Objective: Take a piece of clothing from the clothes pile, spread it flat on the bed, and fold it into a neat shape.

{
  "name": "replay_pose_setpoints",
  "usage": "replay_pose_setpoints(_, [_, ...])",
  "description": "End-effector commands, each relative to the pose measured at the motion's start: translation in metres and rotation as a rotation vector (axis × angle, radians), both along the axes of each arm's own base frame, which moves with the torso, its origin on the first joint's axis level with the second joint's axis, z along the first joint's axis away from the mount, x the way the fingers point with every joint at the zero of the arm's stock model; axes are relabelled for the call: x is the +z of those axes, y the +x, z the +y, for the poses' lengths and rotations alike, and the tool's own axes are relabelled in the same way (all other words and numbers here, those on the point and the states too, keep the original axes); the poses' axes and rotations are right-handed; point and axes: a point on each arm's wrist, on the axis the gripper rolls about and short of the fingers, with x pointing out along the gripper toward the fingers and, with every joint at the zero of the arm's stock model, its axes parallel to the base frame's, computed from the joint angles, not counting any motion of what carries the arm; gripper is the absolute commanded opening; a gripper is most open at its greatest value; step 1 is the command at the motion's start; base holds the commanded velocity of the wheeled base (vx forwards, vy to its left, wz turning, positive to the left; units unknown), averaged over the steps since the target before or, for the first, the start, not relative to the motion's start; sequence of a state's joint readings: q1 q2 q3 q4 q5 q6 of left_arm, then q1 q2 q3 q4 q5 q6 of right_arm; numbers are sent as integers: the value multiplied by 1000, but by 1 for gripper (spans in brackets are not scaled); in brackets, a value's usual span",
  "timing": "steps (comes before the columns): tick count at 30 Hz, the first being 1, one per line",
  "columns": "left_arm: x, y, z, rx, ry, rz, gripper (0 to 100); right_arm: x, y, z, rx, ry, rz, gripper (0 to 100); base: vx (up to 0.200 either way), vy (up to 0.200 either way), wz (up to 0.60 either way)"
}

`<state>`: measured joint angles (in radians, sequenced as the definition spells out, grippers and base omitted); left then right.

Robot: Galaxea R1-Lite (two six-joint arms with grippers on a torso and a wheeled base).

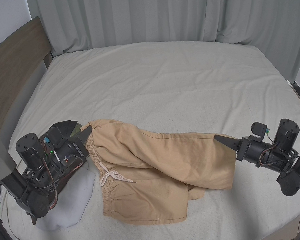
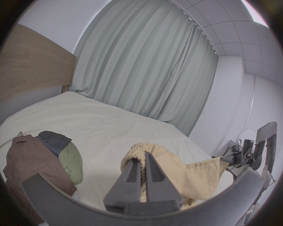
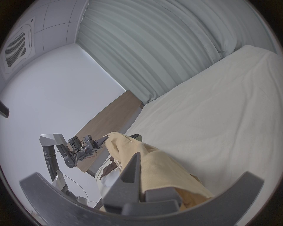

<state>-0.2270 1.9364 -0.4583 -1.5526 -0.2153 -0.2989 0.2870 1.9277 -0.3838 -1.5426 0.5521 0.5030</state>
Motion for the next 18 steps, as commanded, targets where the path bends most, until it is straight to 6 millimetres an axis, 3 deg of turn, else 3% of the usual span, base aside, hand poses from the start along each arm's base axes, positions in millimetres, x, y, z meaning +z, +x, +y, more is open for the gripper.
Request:
replay_pose_setpoints(1, [2,-1,0,1,-2,-8,0,5,0,0,0,6,-20,0,0,0,0])
replay_pose_setpoints(18, [9,1,5,17,-9,-34,0,19,3,0,-17,23,-77,0,0,0,0])
